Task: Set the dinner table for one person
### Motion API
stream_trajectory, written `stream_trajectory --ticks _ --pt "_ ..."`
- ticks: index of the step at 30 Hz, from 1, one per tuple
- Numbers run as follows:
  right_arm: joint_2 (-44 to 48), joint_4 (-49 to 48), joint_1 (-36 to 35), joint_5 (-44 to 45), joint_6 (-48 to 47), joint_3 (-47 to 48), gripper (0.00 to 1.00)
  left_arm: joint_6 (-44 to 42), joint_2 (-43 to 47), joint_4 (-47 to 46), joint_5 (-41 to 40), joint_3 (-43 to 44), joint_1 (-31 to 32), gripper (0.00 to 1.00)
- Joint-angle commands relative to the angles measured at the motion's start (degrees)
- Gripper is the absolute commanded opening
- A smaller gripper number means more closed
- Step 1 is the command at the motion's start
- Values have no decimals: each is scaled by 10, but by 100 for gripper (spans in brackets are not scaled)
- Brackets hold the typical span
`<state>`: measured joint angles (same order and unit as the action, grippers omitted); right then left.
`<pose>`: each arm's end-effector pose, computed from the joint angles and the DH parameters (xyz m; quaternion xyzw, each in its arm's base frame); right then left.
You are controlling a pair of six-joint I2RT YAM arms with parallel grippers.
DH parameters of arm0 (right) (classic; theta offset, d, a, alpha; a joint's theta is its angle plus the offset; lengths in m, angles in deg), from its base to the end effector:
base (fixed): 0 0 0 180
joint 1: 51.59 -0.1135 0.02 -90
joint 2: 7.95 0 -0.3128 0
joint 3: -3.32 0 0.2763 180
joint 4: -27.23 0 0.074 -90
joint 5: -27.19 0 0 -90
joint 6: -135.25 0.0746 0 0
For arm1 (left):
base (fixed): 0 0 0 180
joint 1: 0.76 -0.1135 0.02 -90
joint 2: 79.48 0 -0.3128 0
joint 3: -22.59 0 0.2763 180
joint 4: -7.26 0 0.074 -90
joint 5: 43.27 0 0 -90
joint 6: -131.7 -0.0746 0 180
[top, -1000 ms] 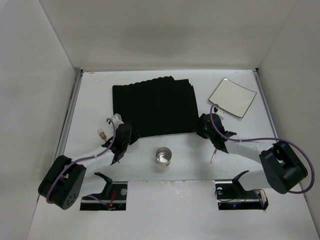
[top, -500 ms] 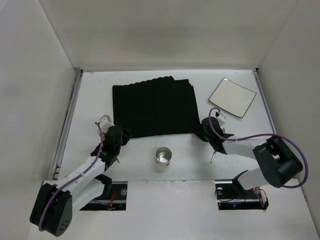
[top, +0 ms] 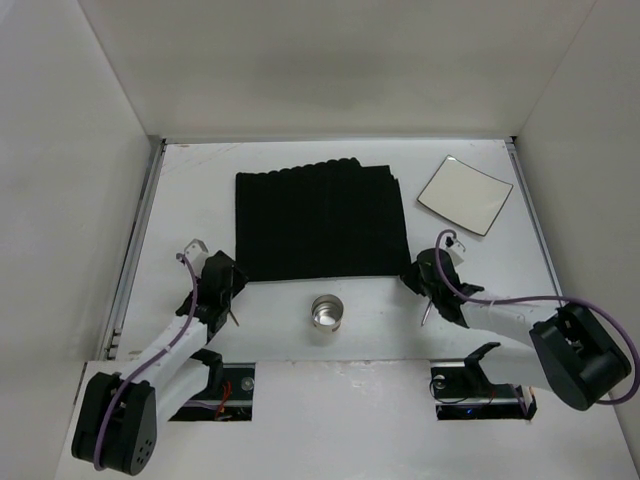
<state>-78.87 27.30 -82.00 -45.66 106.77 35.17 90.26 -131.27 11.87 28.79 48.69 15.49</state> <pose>0.2224 0.1050 0.1433 0.3012 0.8431 0.2117 0.3920 0.1991 -0.0341 0.1664 -0.3129 0.8013 -0.1493 0.4876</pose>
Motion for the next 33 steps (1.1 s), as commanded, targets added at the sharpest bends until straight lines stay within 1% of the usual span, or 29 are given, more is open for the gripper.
stream_trajectory --ticks 1,4,9,13,15,17,20,23,25,26,29,31,33 --pt "22 13 -2 18 5 -7 6 -4 27 16 14 -17 -9 44" --pt "29 17 -10 16 4 -9 7 -6 19 16 22 -18 -12 45" --pt "55 36 -23 21 9 -13 7 -2 19 23 34 -22 -16 41" --pt "80 63 -28 24 13 -16 8 -2 19 35 40 -14 -15 34" --pt "98 74 -31 27 15 -23 10 3 21 35 40 -17 -14 31" --pt "108 83 -31 29 14 -23 13 5 20 36 40 -16 -14 27" --pt "121 98 -31 29 6 -23 14 5 20 29 42 -23 -13 20" --pt "134 101 -31 25 -3 -23 23 7 9 26 52 -21 -16 10" --pt "142 113 -29 17 -30 -10 34 6 8 26 57 -20 -19 7" --pt "151 125 -28 17 -38 -4 37 7 11 26 57 -24 -19 6" --pt "198 155 -18 22 -47 8 46 10 20 33 58 -27 -21 6" --pt "232 167 7 17 -58 24 51 10 25 46 56 -26 -22 6" --pt "256 174 44 13 -75 42 55 10 32 48 54 -27 -23 9"
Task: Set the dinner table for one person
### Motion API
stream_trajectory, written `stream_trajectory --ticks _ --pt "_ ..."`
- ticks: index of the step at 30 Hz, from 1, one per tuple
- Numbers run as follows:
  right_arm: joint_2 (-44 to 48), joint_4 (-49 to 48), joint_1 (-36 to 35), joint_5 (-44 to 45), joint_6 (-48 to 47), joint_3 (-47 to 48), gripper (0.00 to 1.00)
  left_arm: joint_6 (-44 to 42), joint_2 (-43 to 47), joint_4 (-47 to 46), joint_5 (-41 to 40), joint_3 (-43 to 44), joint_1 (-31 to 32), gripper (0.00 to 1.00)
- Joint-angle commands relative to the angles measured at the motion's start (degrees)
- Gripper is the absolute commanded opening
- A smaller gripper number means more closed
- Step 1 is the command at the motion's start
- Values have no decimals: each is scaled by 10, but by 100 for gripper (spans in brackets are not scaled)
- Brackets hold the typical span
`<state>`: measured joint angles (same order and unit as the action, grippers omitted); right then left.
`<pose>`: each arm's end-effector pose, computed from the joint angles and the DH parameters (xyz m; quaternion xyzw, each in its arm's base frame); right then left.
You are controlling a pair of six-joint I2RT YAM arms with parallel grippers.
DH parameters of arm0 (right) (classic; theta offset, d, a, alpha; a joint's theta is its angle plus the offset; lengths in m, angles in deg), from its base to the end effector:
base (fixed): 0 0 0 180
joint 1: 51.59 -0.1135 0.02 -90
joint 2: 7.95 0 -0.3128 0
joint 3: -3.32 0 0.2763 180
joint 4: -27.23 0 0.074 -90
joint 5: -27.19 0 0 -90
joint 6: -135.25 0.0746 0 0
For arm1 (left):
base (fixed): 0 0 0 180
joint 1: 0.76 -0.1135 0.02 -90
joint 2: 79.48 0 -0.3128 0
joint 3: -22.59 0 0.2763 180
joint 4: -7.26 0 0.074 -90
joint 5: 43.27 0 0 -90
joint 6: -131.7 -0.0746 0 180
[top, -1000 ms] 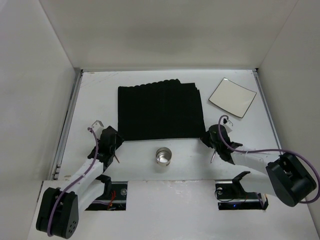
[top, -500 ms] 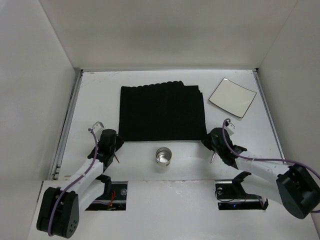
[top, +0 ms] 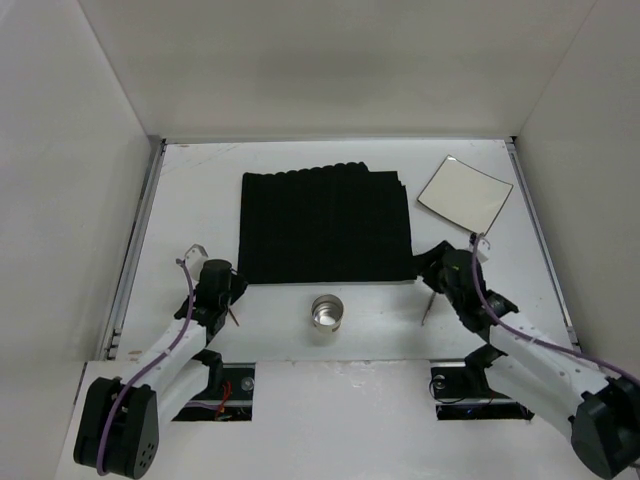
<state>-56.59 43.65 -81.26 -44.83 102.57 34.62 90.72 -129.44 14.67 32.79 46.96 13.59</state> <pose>0.1831 0.0778 0.1854 0.2797 0.8283 0.2204 0.4326 0.1893 -0.0299 0.1539 -0.3152 0.8154 -0.1580 0.4591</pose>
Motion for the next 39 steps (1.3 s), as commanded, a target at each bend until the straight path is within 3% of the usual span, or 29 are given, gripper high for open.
stream_trajectory --ticks 1,6,11,16,25,33,39 --pt "40 10 63 1 -41 56 57 6 20 20 12 -10 -7 13" --pt "40 -38 204 -57 -69 77 62 -2 84 42 2 10 9 30" --pt "-23 -118 337 -117 -65 77 62 -19 135 40 -15 38 56 32" --pt "-174 -207 430 -174 -42 100 58 -38 123 -15 -72 62 136 35" --pt "-351 -382 506 -203 38 109 56 -64 -28 -200 -153 64 257 36" --pt "-472 -428 514 -222 82 152 47 -67 -120 -265 -135 67 254 36" --pt "-514 -445 512 -234 97 162 44 -59 -152 -282 -116 67 241 36"
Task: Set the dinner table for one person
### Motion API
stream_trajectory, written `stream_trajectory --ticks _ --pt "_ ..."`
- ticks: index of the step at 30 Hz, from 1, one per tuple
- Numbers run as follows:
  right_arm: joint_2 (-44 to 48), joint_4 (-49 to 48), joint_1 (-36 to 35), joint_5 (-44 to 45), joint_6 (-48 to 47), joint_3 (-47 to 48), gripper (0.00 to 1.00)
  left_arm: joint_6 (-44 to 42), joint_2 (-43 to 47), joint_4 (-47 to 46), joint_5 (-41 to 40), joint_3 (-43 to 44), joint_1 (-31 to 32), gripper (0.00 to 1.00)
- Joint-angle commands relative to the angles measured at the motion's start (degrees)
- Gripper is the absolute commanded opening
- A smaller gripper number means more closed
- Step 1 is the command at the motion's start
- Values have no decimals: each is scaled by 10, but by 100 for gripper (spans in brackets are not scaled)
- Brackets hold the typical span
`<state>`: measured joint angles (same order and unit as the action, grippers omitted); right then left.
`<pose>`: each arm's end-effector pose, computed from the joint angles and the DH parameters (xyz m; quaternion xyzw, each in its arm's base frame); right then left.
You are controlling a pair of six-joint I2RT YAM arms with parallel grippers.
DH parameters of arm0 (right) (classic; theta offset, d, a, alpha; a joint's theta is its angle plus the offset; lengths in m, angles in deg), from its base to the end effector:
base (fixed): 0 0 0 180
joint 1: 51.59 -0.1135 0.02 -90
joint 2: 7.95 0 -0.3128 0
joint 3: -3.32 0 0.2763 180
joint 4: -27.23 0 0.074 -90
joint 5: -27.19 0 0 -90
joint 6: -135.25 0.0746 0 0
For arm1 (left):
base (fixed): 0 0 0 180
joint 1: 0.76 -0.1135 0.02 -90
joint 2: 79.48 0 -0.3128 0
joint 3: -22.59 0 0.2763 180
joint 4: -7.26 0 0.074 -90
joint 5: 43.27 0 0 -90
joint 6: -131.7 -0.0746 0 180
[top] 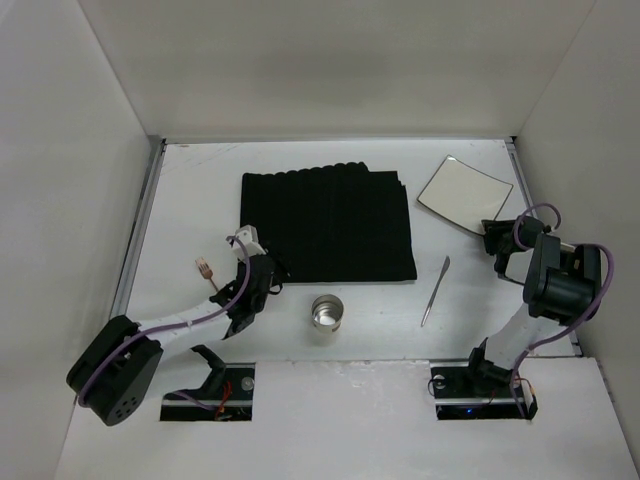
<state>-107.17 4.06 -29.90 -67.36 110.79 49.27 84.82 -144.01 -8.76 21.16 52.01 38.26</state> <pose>0.3402 -0.1289 0.1264 0.5829 0.6405 0.2182 0.4499 0.2106 -0.1293 0.1908 -0.1567 0.7893 -0.2357 0.5449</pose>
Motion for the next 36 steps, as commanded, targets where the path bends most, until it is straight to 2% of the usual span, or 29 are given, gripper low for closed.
stream_trajectory --ticks 1,9,11,15,17,23,30,36 --pt "-11 -53 -1 -9 17 15 44 0 -9 -50 0 17 -7 36" --pt "-83 -51 -12 -31 48 53 37 2 -24 -64 1 18 -15 36" --pt "-94 -68 -18 -27 53 51 32 2 -23 -64 1 16 -21 37" --pt "-106 -107 -17 -34 67 37 13 3 -21 -70 1 11 -27 37" --pt "-92 -146 -18 -34 66 18 9 3 -21 -72 1 10 -28 37" --pt "0 -220 -12 -49 71 -26 6 3 -27 -76 1 10 -29 37" --pt "98 -277 -16 -111 91 -20 6 4 -17 -77 2 1 -47 37" --pt "150 -296 -70 -121 97 -9 6 5 -17 -77 5 0 -58 37"
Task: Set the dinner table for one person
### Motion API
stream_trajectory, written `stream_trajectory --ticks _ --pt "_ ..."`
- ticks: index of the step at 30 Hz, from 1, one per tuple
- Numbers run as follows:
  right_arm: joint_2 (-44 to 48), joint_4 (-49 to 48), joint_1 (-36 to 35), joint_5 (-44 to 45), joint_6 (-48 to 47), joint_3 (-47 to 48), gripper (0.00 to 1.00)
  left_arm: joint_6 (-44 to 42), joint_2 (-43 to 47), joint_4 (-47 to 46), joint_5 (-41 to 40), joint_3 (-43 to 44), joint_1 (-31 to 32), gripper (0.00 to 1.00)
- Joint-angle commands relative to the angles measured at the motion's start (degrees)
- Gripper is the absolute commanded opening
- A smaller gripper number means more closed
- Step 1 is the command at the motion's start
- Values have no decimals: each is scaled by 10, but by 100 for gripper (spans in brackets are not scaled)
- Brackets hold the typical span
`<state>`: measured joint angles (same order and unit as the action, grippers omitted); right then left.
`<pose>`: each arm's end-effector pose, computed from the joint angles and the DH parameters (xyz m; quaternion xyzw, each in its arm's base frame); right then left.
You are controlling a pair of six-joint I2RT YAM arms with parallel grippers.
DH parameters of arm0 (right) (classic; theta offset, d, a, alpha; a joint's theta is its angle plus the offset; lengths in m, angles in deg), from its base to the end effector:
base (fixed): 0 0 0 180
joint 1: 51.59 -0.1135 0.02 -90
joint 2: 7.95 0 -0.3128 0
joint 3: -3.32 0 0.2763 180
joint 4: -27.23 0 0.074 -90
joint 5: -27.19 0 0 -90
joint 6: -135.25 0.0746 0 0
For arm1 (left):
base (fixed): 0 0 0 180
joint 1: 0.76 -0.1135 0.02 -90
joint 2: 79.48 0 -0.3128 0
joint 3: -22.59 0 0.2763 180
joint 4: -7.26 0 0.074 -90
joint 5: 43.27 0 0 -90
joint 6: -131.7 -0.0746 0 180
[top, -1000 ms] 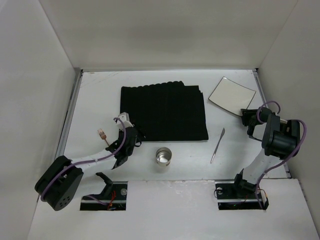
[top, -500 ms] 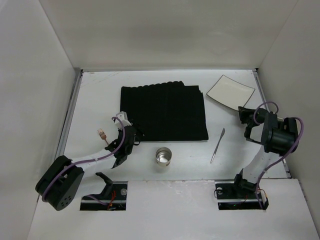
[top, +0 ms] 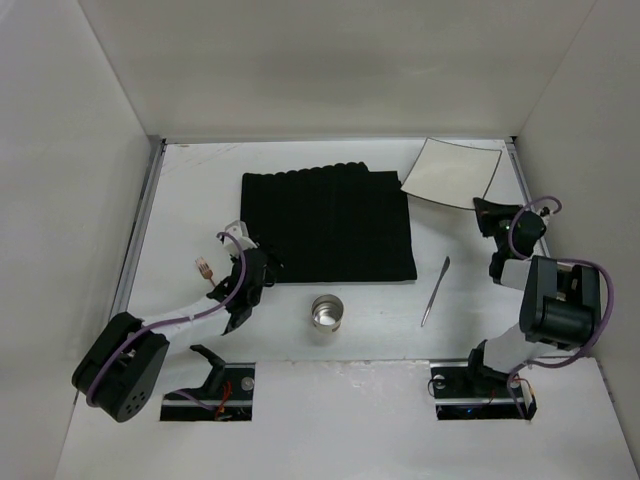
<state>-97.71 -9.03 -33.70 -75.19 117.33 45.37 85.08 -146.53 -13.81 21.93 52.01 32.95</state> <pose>0.3366 -0.0919 0.1928 0.4958 0.5926 0.3610 0.5223 0.2276 -0.1142 0.1924 -0.1939 0.7693 -0.2293 0.5640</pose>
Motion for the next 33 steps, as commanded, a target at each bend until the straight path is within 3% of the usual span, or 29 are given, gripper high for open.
stream_trajectory --ticks 1,6,16,25,33 --pt "65 -169 -43 -41 32 28 6 2 6 -27 -3 2 -5 37" --pt "78 -172 -147 -30 31 34 6 2 5 -27 -3 3 -11 37" --pt "4 -247 -410 138 39 55 6 6 48 -21 -3 -7 -12 36" --pt "-45 -325 -533 282 47 28 6 7 144 12 -8 -32 -11 36" --pt "-111 -393 -570 355 76 13 6 7 141 8 -7 -38 -3 36"
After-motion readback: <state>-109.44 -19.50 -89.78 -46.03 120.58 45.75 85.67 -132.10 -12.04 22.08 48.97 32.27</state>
